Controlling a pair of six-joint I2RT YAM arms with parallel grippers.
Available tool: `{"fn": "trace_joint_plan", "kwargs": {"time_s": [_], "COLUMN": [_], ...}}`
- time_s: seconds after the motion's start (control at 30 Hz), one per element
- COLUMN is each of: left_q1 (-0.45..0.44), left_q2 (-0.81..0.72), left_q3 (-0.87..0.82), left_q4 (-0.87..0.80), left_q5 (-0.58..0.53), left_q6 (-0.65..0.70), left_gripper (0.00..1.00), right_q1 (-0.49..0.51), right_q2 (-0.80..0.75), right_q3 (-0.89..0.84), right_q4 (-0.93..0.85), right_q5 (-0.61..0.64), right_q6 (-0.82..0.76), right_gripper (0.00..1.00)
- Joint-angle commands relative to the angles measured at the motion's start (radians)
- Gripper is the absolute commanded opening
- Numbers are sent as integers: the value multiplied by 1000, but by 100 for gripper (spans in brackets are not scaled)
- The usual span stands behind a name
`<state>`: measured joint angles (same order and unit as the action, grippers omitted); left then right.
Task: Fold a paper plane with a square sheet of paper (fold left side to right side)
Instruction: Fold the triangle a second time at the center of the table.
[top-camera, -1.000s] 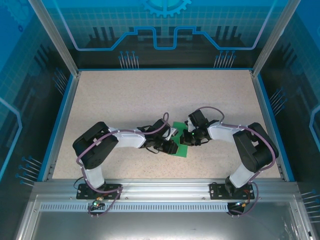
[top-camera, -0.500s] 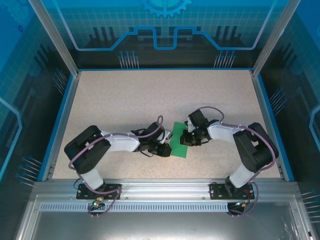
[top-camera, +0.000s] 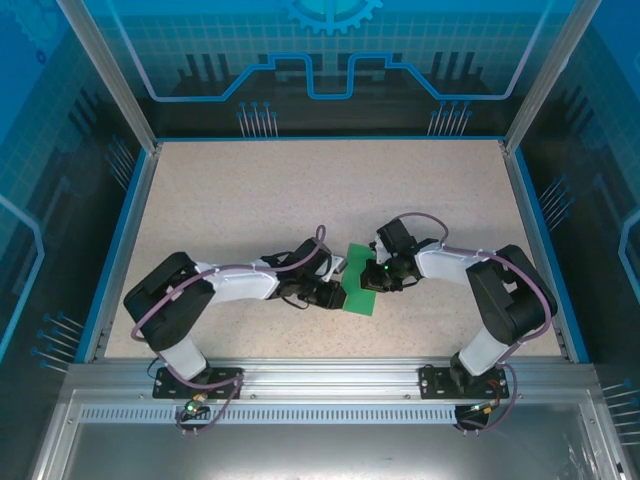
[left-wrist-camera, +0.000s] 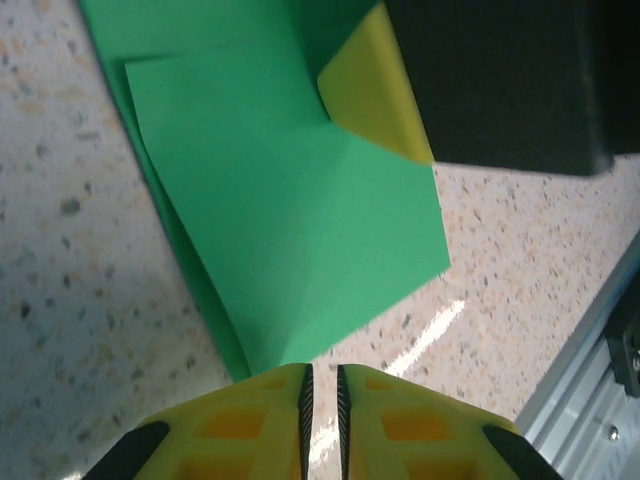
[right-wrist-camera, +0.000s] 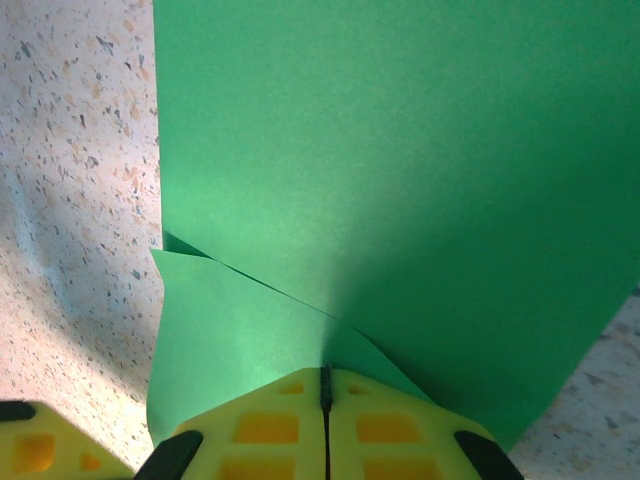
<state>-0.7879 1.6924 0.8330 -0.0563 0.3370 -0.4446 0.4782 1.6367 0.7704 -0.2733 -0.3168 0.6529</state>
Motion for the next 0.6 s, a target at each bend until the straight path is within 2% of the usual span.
{"fn": "trace_joint_plan", "kwargs": {"time_s": [0.0, 0.33, 0.57], "left_q1": [10, 9, 10], "left_q2": [51, 96, 110], "left_q3": [19, -14, -20], "left_q4": [-23, -45, -42], "left_q5": [-5, -62, -74], "left_q6": [12, 19, 23], "left_gripper": [18, 14, 12], "right_q1": [4, 22, 96], "right_q2": [-9, -130, -56], "right_q3": [3, 8, 42], "right_q4": [-42, -60, -60], "right_q5": [23, -43, -72], "right_q6": [-14, -75, -65], "right_gripper": [6, 6, 5]}}
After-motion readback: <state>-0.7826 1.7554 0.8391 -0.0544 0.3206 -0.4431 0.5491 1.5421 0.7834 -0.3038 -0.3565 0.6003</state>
